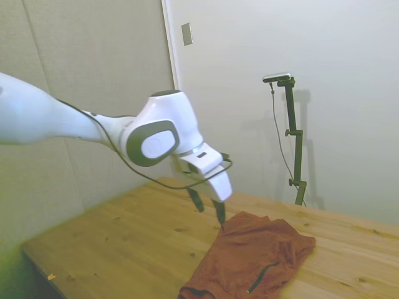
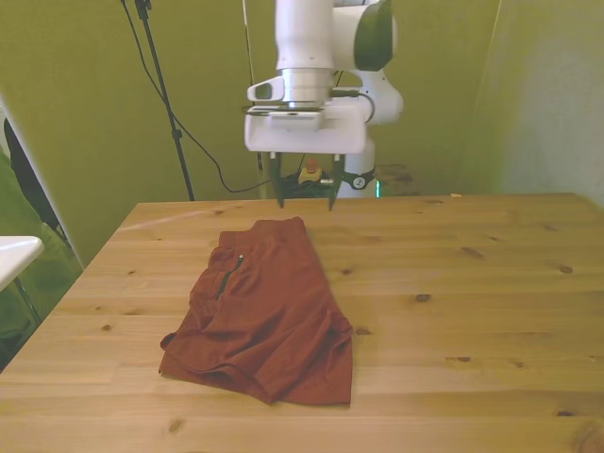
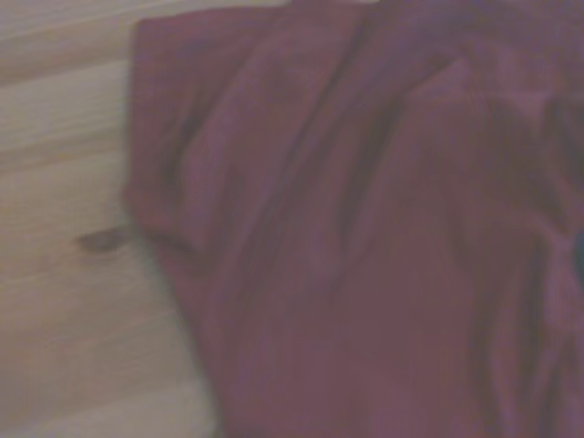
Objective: Unfold the shorts
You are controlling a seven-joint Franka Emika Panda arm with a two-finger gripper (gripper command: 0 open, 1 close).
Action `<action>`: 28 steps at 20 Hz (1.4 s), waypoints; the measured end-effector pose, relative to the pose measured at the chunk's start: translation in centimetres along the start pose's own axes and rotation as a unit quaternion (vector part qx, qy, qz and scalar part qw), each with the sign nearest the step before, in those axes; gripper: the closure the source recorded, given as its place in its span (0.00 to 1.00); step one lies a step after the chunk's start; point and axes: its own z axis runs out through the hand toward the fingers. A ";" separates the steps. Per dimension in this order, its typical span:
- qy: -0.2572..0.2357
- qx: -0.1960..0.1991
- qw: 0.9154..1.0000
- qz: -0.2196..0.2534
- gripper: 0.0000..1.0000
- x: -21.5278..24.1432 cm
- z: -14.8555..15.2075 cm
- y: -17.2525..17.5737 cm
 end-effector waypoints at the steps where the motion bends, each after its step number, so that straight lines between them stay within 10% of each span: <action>1: 0.000 0.003 1.000 0.010 0.00 1.9 0.5 0.2; 19: -0.005 0.018 0.993 0.120 0.00 15.2 12.0 -0.2; 20: -0.007 0.017 0.993 0.120 1.00 15.2 12.6 -0.4; 28: -0.022 0.016 0.992 0.123 1.00 14.7 14.9 -0.9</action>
